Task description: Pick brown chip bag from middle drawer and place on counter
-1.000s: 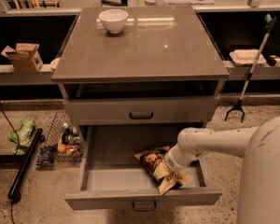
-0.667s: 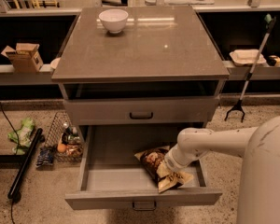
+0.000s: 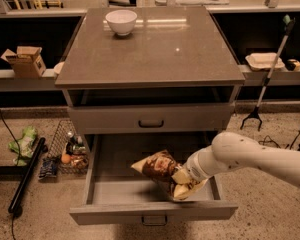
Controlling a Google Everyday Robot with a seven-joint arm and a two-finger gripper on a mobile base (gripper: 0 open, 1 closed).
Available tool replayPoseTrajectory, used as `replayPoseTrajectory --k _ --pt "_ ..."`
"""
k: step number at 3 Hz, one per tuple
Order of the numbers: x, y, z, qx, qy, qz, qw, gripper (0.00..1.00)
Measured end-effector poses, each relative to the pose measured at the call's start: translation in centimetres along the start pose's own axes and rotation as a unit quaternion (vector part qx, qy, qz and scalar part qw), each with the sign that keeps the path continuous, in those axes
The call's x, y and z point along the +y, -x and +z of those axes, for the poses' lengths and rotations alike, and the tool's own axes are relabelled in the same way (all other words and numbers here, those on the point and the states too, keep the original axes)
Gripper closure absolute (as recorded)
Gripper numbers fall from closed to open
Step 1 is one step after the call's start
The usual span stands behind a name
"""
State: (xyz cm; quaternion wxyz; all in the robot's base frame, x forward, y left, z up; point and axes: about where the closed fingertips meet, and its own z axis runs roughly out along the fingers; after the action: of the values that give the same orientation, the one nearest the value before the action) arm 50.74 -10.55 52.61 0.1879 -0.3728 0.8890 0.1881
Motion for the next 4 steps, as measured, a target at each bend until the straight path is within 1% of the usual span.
replayPoseTrajectory --k 1,2,4 --pt "3.0 3.1 -5.9 -0.062 0.032 -0.043 0.9966 1.0" --pt "2.9 1.2 -7.9 -0.074 0.029 -0.063 0.9948 1.0" --pt "2.5 1.3 -8.3 -0.068 0.021 -0.067 0.9952 1.0"
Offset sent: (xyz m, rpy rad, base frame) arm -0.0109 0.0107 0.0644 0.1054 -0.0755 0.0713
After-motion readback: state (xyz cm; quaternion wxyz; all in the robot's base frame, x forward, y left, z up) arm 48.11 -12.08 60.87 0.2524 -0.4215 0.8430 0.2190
